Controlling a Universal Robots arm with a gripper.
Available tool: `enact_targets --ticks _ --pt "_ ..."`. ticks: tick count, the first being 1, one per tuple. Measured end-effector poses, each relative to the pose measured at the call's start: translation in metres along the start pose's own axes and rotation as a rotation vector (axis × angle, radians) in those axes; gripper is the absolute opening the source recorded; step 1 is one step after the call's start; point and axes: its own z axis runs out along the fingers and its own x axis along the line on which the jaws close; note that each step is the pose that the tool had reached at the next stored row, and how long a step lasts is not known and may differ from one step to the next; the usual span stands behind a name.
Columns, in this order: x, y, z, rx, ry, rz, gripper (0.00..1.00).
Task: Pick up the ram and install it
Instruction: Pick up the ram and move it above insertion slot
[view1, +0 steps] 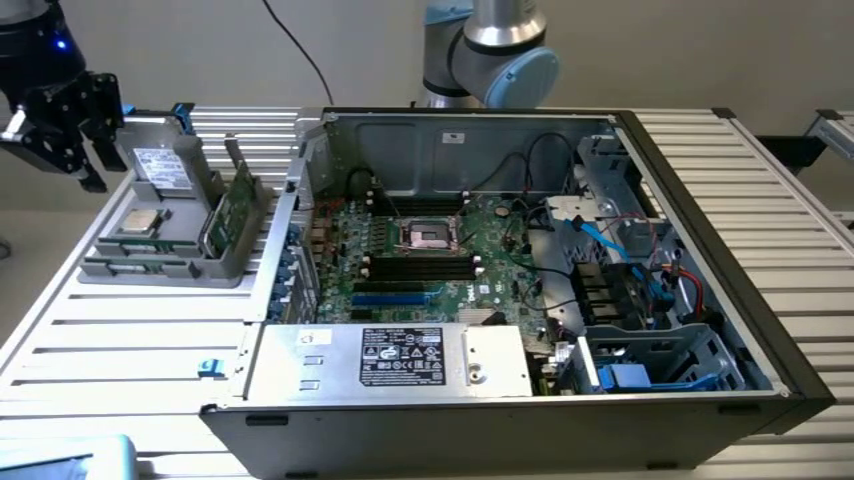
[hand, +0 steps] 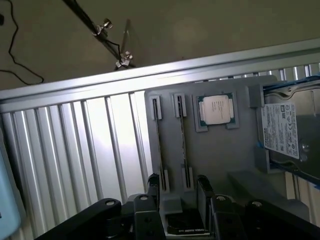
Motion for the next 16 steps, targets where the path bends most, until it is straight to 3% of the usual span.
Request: enact_targets --ticks 16 --pt "0.003 -0.0014 0.0293 0.0002 0.0005 -0.024 0.45"
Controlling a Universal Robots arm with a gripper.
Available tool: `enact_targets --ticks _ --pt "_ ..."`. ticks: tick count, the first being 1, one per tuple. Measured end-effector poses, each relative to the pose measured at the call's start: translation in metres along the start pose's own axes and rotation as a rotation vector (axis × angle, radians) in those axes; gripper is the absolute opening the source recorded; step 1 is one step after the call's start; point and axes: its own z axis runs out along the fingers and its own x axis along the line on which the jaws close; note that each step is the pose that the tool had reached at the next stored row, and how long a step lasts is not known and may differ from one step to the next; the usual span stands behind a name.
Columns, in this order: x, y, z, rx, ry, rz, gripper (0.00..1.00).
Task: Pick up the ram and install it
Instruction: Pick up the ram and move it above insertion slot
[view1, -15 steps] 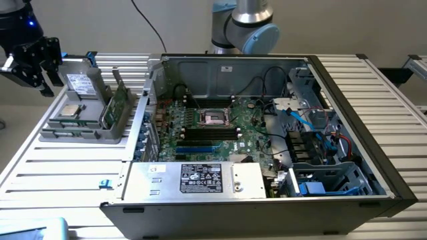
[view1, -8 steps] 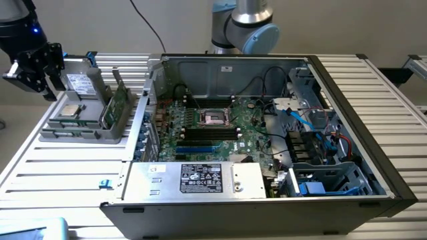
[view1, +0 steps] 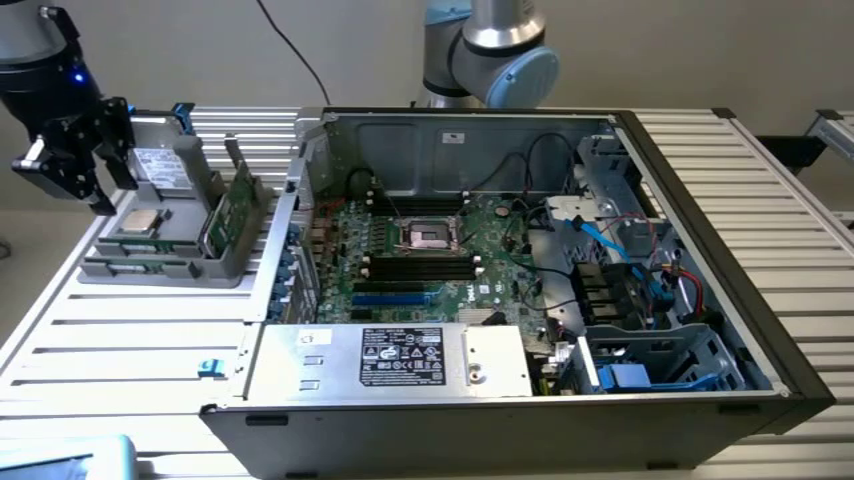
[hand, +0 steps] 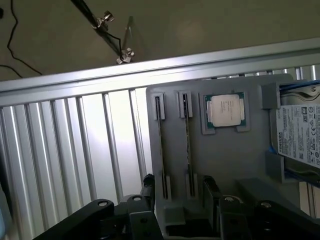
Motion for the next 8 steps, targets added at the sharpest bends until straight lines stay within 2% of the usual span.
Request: enact_targets --ticks 1,8 --pt "0.001 -0.0001 0.0017 -0.0001 0.0001 0.000 0.51" --pt "0.005 -0.0019 0.0144 0.0000 0.0001 -0.003 0.51"
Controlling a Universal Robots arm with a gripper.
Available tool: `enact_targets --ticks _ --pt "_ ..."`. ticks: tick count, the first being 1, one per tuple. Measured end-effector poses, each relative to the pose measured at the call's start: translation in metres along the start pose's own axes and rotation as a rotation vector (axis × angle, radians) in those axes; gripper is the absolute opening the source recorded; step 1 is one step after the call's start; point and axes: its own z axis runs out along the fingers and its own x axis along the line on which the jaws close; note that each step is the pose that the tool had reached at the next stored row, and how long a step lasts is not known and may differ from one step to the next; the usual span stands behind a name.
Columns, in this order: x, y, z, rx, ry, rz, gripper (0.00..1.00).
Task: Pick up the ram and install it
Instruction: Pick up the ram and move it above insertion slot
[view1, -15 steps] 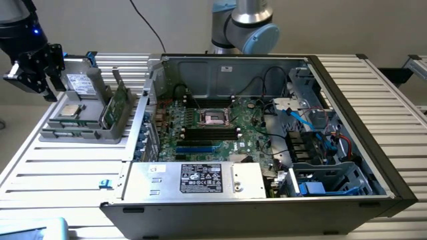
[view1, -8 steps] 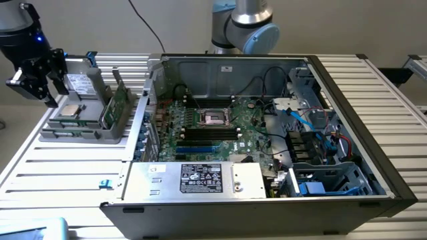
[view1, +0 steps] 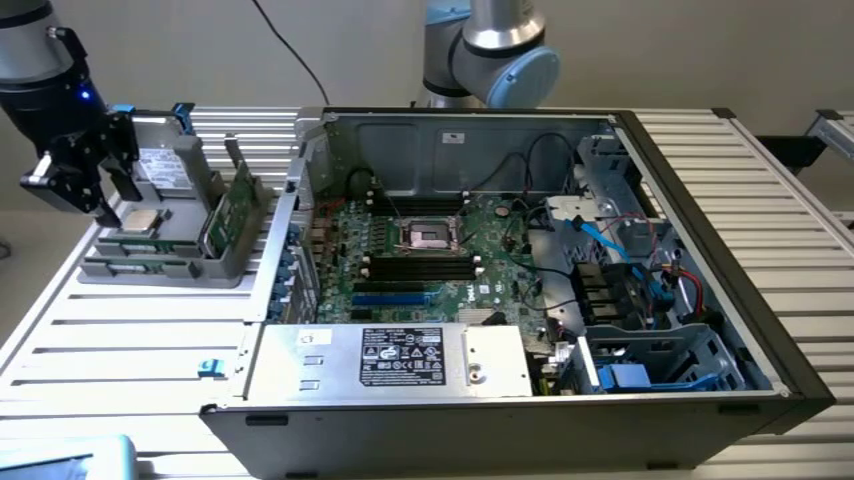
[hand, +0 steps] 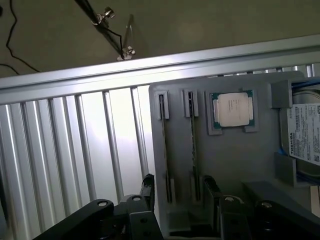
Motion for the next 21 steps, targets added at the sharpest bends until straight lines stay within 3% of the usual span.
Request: enact_targets --ticks 5,14,21 --pt "0.001 -0.0010 0.0083 0.0000 0.0001 -0.001 0.51" --pt "0.001 -0.0032 0.0117 0.0000 -0.0001 -0.002 0.51" --pt "0.008 -0.0048 0.0244 -0.0011 -0.0060 -0.002 0.51"
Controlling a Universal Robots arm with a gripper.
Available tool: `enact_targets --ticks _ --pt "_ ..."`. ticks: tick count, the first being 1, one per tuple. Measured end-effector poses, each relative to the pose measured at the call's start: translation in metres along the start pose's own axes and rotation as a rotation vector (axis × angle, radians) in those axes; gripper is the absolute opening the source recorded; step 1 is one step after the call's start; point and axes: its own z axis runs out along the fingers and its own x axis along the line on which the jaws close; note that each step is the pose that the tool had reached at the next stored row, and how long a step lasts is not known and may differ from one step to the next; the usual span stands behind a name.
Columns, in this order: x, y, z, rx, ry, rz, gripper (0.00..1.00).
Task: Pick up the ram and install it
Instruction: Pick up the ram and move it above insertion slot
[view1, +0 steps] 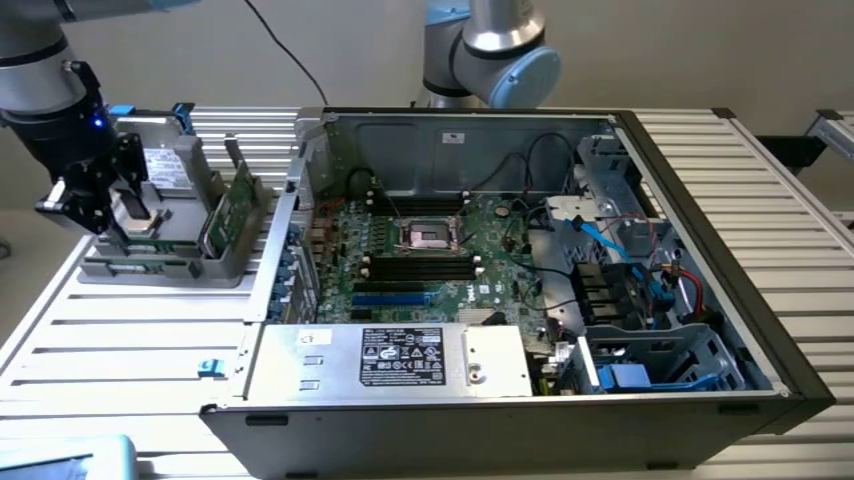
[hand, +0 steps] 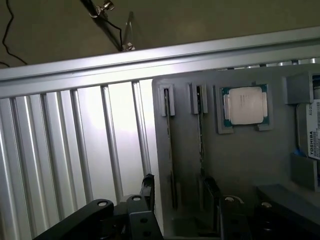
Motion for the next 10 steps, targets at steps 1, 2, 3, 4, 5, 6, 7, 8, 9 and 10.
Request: enact_targets --ticks 1,2,3,4,5,6,7,8,9,10 --pt "0.001 -0.0003 0.0019 0.0000 -0.0008 0.000 0.51" --pt "0.002 -0.0005 0.0038 0.0000 -0.0012 0.000 0.51" --pt "0.003 -0.0007 0.0056 0.0000 -0.0013 0.000 0.51" --pt "0.003 -0.0009 0.0074 -0.0001 -0.0013 0.000 0.51" --pt "0.003 -0.0012 0.0092 -0.0001 -0.0012 0.000 0.51" --pt "0.003 -0.0015 0.0111 -0.0001 -0.0013 0.000 0.51" --pt "0.003 -0.0016 0.0129 -0.0001 -0.0013 0.000 0.51" --pt "0.003 -0.0017 0.0147 -0.0001 -0.0013 -0.001 0.51" --pt "0.003 -0.0017 0.0164 -0.0002 -0.0012 -0.001 0.51" --pt "0.003 -0.0017 0.0183 -0.0002 -0.0012 0.000 0.51"
